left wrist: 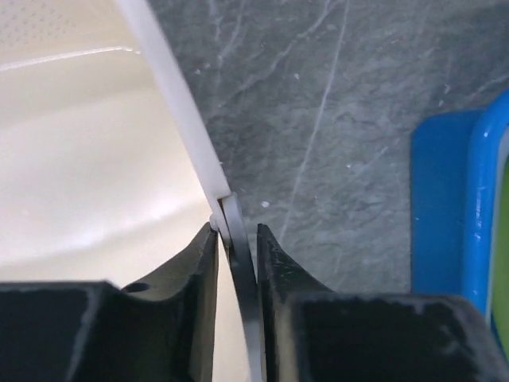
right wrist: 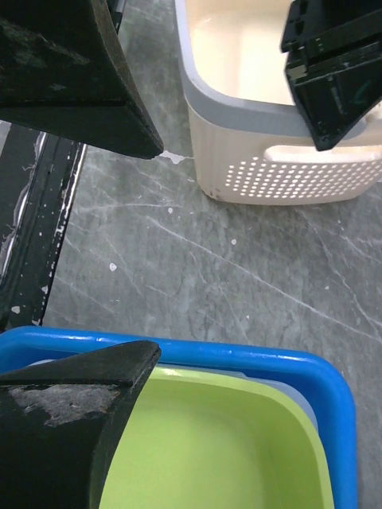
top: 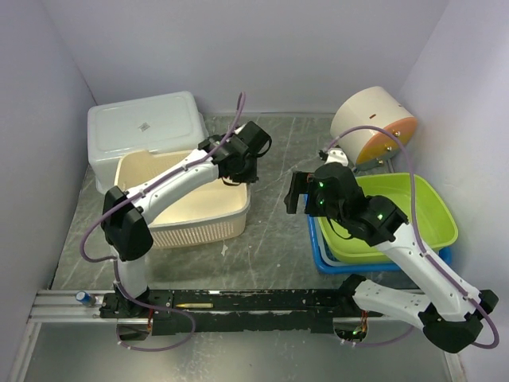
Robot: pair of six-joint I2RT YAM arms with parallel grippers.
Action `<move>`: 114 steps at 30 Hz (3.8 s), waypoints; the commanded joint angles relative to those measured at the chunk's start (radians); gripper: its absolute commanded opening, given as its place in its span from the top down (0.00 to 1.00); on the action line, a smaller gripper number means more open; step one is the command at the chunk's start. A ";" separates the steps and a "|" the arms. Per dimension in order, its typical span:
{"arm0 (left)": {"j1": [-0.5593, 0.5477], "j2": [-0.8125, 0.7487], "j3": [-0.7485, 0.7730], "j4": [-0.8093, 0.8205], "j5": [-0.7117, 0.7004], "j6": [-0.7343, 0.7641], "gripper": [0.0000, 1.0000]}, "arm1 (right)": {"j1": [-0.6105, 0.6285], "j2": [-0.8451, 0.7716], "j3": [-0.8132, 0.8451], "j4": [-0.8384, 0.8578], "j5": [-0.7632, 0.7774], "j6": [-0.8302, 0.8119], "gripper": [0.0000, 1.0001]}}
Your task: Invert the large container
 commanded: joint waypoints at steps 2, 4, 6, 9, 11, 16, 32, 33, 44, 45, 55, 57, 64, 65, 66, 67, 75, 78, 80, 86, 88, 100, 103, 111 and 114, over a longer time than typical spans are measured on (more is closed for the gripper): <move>-0.065 -0.035 0.020 0.072 0.058 -0.083 0.92 | 0.004 -0.024 0.019 -0.021 0.034 -0.001 0.00; -0.076 -0.071 0.002 0.095 0.098 -0.123 0.93 | 0.004 -0.023 0.035 -0.036 0.049 -0.006 0.00; -0.092 -0.117 -0.007 0.131 0.136 -0.157 0.93 | 0.004 -0.028 0.056 -0.059 0.074 -0.010 0.00; -0.110 -0.183 0.009 0.178 0.177 -0.206 0.93 | 0.004 -0.043 0.094 -0.090 0.126 -0.008 0.00; -0.111 -0.208 0.045 0.209 0.217 -0.236 0.93 | 0.003 -0.061 0.119 -0.099 0.162 -0.010 0.00; -0.112 -0.234 0.147 0.319 0.272 -0.312 0.93 | 0.005 -0.101 0.188 -0.117 0.235 -0.021 0.00; 0.027 -0.434 -0.100 0.901 0.276 -0.589 0.93 | 0.005 -0.151 0.184 -0.097 0.256 -0.044 0.00; 0.055 -0.462 -0.169 0.968 0.304 -0.628 0.93 | 0.004 -0.149 0.180 -0.092 0.253 -0.047 0.00; 0.171 -0.554 -0.464 1.177 0.379 -0.809 0.93 | 0.004 -0.151 0.160 -0.057 0.250 -0.042 0.00; 0.186 -0.565 -0.499 1.196 0.391 -0.830 0.93 | 0.004 -0.152 0.157 -0.056 0.249 -0.041 0.00; 0.296 -0.649 -0.556 0.902 0.426 -0.772 0.32 | 0.004 -0.134 0.148 -0.032 0.235 -0.051 0.00; 0.308 -0.665 -0.528 0.817 0.408 -0.706 0.13 | 0.004 -0.131 0.146 -0.019 0.224 -0.053 0.00; 0.319 -0.619 -0.320 0.537 0.429 -0.416 0.00 | 0.004 -0.103 0.153 0.016 0.199 -0.073 0.00; 0.319 -0.606 -0.286 0.499 0.433 -0.383 0.00 | 0.004 -0.099 0.152 0.021 0.199 -0.076 0.00; 0.319 -0.595 -0.257 0.461 0.440 -0.353 0.00 | 0.003 -0.095 0.151 0.027 0.200 -0.080 0.00; 0.319 -0.583 -0.223 0.436 0.445 -0.326 0.00 | 0.004 -0.090 0.154 0.035 0.199 -0.084 0.00; 0.206 -0.424 0.151 0.066 0.240 -0.111 0.02 | 0.003 -0.015 0.256 0.074 0.209 -0.094 0.00; 0.109 -0.348 0.297 -0.075 0.070 -0.096 0.03 | 0.001 0.033 0.315 0.050 0.230 -0.091 0.00; 0.062 -0.293 0.382 -0.145 -0.004 -0.092 0.04 | 0.000 0.082 0.364 0.015 0.242 -0.084 0.00; -0.036 -0.156 0.562 -0.288 -0.149 -0.083 0.09 | -0.070 0.194 0.468 -0.033 0.184 -0.082 0.00; -0.047 -0.143 0.571 -0.293 -0.168 -0.077 0.10 | -0.115 0.208 0.473 -0.020 0.144 -0.100 0.00; -0.060 -0.084 0.577 -0.305 -0.211 -0.070 0.16 | -0.320 0.241 0.416 0.072 -0.068 -0.160 0.00; -0.060 -0.064 0.574 -0.323 -0.226 -0.072 0.21 | -0.380 0.238 0.401 0.093 -0.158 -0.160 0.00; -0.060 -0.058 0.532 -0.288 -0.249 -0.071 0.33 | -0.442 0.227 0.349 0.133 -0.280 -0.149 0.00; -0.060 -0.044 0.533 -0.305 -0.257 -0.068 0.45 | -0.455 0.227 0.334 0.133 -0.296 -0.152 0.00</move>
